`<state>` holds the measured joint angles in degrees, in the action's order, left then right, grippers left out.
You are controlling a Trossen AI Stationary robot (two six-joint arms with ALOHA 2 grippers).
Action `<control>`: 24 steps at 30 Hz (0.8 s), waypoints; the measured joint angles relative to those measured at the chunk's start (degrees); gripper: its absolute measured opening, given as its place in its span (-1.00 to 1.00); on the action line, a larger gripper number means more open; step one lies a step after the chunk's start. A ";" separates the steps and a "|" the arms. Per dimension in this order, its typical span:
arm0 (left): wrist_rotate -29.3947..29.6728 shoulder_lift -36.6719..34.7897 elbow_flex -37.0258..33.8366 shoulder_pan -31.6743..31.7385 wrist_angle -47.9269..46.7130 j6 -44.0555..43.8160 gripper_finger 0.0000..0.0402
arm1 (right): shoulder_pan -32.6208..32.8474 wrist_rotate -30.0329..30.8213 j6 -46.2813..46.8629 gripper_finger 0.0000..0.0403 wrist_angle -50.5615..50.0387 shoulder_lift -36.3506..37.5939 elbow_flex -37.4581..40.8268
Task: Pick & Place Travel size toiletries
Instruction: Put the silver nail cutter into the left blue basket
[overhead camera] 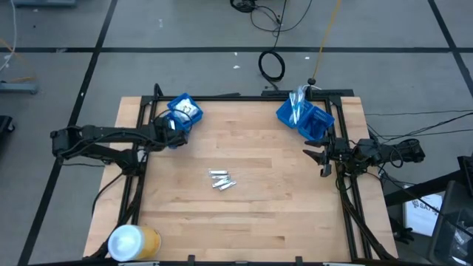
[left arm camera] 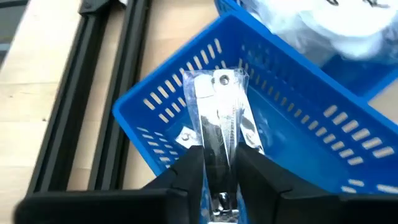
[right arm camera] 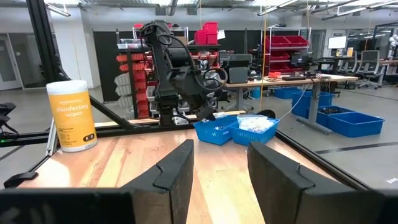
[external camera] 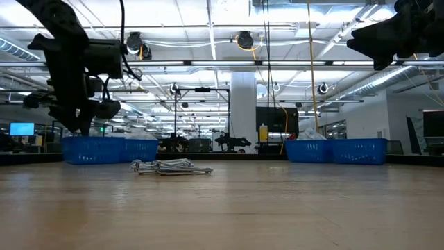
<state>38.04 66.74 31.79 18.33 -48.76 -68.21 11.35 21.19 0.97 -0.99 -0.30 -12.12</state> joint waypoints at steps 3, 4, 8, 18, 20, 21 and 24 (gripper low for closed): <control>0.91 0.00 0.00 0.97 0.01 -1.00 -0.40 | 0.00 0.01 -0.07 -0.31 -0.20 0.01 0.00; 1.04 0.00 0.00 1.30 0.01 -1.13 -0.35 | 0.00 0.00 -0.07 -0.31 -0.18 -0.01 0.00; 1.81 0.00 0.00 2.33 0.03 -0.78 -0.14 | 0.00 0.00 -0.09 -0.31 -0.19 -0.02 0.01; -6.48 -0.28 2.08 -0.55 6.79 17.23 0.09 | 0.00 0.02 -0.13 -0.31 -0.20 0.01 0.02; -5.93 -0.91 2.86 -2.88 9.84 18.25 0.10 | 0.00 0.00 -0.11 -0.31 -0.20 0.01 0.02; -5.19 -1.32 3.14 -4.15 12.12 19.29 0.10 | 0.00 0.02 -0.11 -0.31 -0.20 0.00 0.02; -4.76 -2.92 3.26 -8.40 22.36 26.64 0.09 | 0.00 0.02 -0.09 -0.31 -0.20 0.00 0.02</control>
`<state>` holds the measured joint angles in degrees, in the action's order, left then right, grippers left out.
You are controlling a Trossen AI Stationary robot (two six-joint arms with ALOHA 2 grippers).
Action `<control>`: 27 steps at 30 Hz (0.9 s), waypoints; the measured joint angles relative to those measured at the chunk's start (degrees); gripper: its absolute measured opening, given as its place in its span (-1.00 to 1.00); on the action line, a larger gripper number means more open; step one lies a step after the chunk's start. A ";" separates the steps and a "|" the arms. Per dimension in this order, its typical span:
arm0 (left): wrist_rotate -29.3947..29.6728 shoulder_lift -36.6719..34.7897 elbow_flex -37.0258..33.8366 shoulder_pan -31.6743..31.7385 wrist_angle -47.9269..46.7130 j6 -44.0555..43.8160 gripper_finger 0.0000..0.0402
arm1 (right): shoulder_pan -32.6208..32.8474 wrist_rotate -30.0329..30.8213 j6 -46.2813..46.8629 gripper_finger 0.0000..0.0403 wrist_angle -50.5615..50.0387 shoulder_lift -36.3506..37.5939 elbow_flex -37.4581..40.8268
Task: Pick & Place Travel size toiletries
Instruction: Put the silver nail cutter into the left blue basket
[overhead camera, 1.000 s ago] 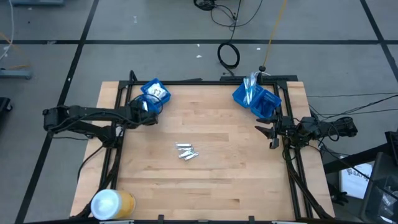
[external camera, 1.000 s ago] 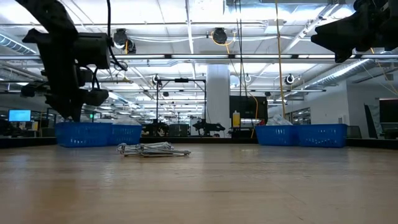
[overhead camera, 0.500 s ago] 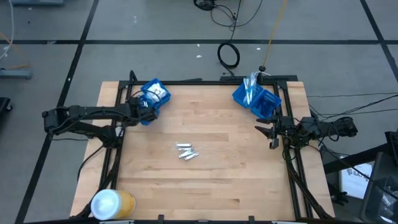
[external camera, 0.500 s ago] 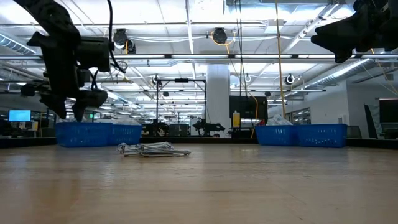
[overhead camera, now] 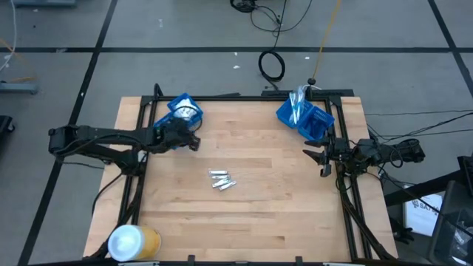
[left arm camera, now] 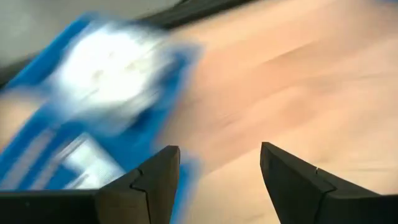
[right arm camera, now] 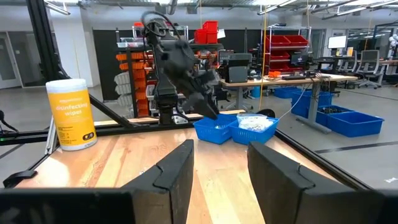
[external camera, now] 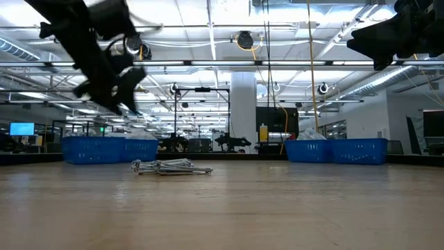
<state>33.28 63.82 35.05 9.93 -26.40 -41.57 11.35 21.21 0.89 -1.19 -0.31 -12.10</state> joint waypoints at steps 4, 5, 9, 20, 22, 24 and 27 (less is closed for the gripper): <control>-7.15 -0.29 0.07 -6.11 16.71 14.15 0.06 | -0.02 0.08 -0.02 -0.31 -0.04 0.01 0.00; -9.95 -0.17 0.07 -7.55 20.01 17.69 0.05 | 0.00 0.21 -0.04 -0.31 -0.17 -0.01 0.00; -15.72 3.82 0.14 -12.58 26.94 28.23 0.01 | -0.01 2.75 -0.04 -0.31 -1.00 -0.01 0.00; -16.23 18.26 0.09 -17.83 30.83 30.92 -0.07 | 0.00 2.75 0.81 -0.31 -0.61 -0.01 0.00; -16.35 20.72 0.07 -17.83 30.65 30.91 -0.07 | 0.00 2.75 0.81 -0.31 -0.50 -0.01 0.00; -16.37 23.26 0.07 -17.72 31.52 30.92 -0.07 | 0.00 2.75 0.81 -0.31 -0.51 0.00 0.00; -18.08 26.66 0.07 -17.72 33.00 31.05 -0.07 | 0.00 2.73 1.01 -0.31 -0.46 -0.01 0.00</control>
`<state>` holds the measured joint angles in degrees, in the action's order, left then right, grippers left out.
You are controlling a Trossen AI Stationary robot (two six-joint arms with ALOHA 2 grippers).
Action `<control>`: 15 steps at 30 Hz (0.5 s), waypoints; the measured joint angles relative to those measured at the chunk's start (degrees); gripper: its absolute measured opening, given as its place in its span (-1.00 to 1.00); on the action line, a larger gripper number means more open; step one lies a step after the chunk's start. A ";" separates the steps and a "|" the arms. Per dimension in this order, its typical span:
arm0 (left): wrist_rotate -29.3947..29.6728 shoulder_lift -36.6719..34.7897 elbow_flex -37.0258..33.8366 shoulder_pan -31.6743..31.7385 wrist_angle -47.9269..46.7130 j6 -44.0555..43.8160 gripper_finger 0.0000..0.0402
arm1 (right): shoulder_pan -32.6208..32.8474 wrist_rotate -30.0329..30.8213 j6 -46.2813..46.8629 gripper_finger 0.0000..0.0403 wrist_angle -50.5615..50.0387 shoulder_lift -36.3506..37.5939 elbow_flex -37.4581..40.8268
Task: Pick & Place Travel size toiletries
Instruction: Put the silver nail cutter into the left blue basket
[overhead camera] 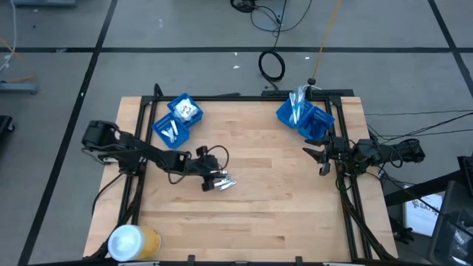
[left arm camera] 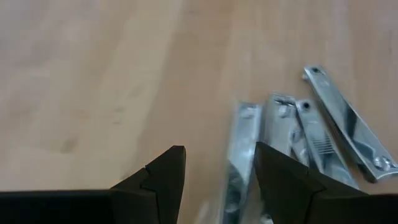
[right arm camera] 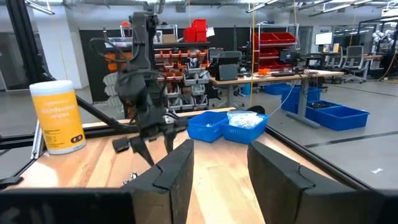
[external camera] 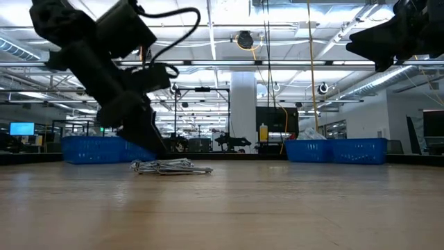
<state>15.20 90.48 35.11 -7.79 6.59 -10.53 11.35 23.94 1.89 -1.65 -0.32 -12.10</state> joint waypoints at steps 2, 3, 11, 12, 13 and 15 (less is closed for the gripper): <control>-1.40 1.89 0.00 0.00 1.40 0.63 -0.07 | 0.00 0.00 0.00 -0.31 0.00 0.00 0.02; -1.73 2.66 0.00 0.00 2.23 1.00 -0.07 | 0.00 0.00 0.02 -0.31 0.00 0.00 0.02; -2.11 6.38 0.15 1.62 2.89 0.07 -0.07 | 0.00 -0.05 0.02 -0.31 0.05 0.00 0.02; -2.14 6.50 0.15 1.94 2.91 -0.31 -0.07 | 0.00 -0.04 0.02 -0.31 0.03 0.00 0.02; -2.15 6.53 0.15 2.24 2.90 -0.59 -0.07 | 0.00 -0.07 0.02 -0.31 0.00 0.00 0.02; -2.16 6.54 0.15 2.75 2.81 -1.34 -0.07 | 0.00 -0.07 0.02 -0.31 0.02 0.00 0.02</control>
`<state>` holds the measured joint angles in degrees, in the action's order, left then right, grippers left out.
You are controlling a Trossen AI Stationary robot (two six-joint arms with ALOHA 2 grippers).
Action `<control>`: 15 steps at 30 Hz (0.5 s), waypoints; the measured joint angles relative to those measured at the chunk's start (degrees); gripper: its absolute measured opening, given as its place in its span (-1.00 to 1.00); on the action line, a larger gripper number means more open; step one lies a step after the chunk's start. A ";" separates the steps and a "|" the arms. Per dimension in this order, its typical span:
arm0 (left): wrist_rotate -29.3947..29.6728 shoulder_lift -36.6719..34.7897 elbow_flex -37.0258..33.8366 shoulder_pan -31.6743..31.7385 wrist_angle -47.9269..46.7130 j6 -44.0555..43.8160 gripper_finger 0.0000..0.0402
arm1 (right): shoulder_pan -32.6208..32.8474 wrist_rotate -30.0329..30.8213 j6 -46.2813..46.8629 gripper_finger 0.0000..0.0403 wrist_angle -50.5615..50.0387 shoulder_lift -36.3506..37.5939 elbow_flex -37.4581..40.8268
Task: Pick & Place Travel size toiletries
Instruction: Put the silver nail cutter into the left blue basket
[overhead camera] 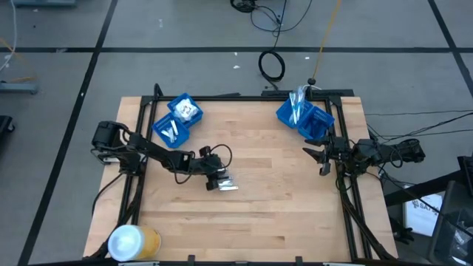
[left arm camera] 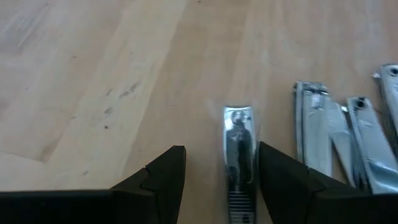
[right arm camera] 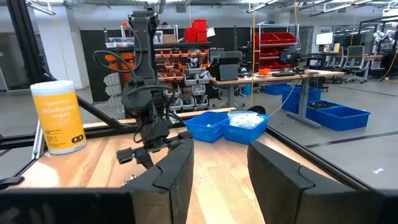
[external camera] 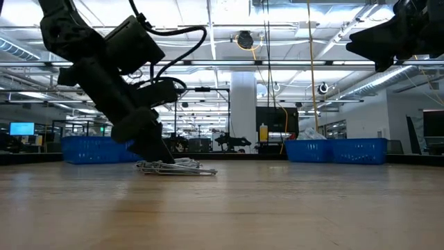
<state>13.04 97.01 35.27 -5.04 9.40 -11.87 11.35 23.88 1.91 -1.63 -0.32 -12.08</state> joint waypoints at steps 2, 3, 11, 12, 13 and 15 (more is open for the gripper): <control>0.06 0.02 0.00 0.51 -0.26 -0.78 -0.07 | 0.00 -0.02 0.00 -0.31 -0.04 0.00 0.00; 0.03 0.02 -0.02 0.72 -0.35 -1.03 -0.07 | 0.00 0.00 0.00 -0.31 -0.04 0.00 0.00; -1.23 0.05 -0.07 1.91 -0.75 -5.94 -0.07 | 0.00 0.00 0.00 -0.31 -0.09 0.00 0.00; -1.08 0.06 -0.07 1.93 -0.87 -6.48 -0.07 | 0.00 0.00 0.00 -0.31 -0.09 0.00 0.00; -0.99 0.06 -0.07 1.94 -0.90 -6.81 -0.07 | 0.00 0.00 0.00 -0.31 -0.09 0.00 0.00; -0.96 0.09 -0.07 1.93 -0.95 -7.36 -0.08 | 0.00 0.00 0.00 -0.31 -0.09 0.00 0.00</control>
<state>12.08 97.10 35.20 -3.11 8.45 -19.23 11.35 23.88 1.91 -1.72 -0.32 -12.08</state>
